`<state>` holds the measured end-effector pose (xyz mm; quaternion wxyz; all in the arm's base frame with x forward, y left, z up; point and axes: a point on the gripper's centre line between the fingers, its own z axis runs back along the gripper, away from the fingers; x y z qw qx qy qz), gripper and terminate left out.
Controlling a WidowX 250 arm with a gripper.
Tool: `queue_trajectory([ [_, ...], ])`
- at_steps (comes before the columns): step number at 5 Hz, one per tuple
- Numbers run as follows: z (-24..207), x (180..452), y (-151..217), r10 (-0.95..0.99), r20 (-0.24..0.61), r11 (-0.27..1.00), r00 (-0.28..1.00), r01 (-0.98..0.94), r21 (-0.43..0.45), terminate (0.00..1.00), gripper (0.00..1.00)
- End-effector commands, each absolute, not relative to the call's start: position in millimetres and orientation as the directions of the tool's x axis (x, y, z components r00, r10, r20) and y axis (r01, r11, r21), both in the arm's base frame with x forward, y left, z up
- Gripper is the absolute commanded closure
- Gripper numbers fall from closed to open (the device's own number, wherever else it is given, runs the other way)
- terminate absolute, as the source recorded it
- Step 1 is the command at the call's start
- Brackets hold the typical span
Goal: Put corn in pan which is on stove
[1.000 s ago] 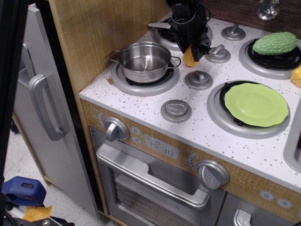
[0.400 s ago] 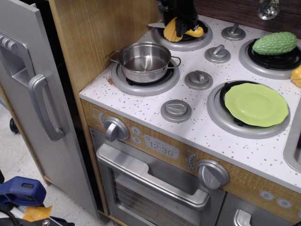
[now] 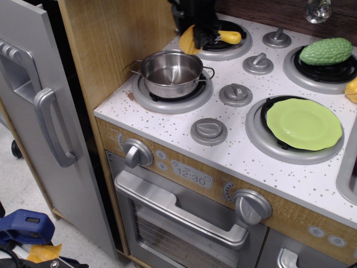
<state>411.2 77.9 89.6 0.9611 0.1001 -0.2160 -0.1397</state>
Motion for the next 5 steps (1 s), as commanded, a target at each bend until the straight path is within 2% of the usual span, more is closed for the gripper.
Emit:
queue_trajectory([
  [1, 115.4, 407.9, 101.4, -0.307, 0.455, 0.942, 0.836, 0.201, 0.268, 0.0, 1.0],
  [2, 105.9, 402.3, 113.2, -0.3, 0.474, 0.949, 0.828, 0.208, 0.237, 0.0, 0.0],
  [3, 101.3, 400.5, 110.5, -0.26, 0.485, 0.964, 0.835, 0.195, 0.181, 0.0, 0.0],
  [4, 101.3, 400.5, 110.5, -0.26, 0.485, 0.964, 0.835, 0.195, 0.181, 0.0, 0.0],
  [5, 101.3, 400.5, 110.5, -0.26, 0.485, 0.964, 0.835, 0.195, 0.181, 1.0, 0.0],
])
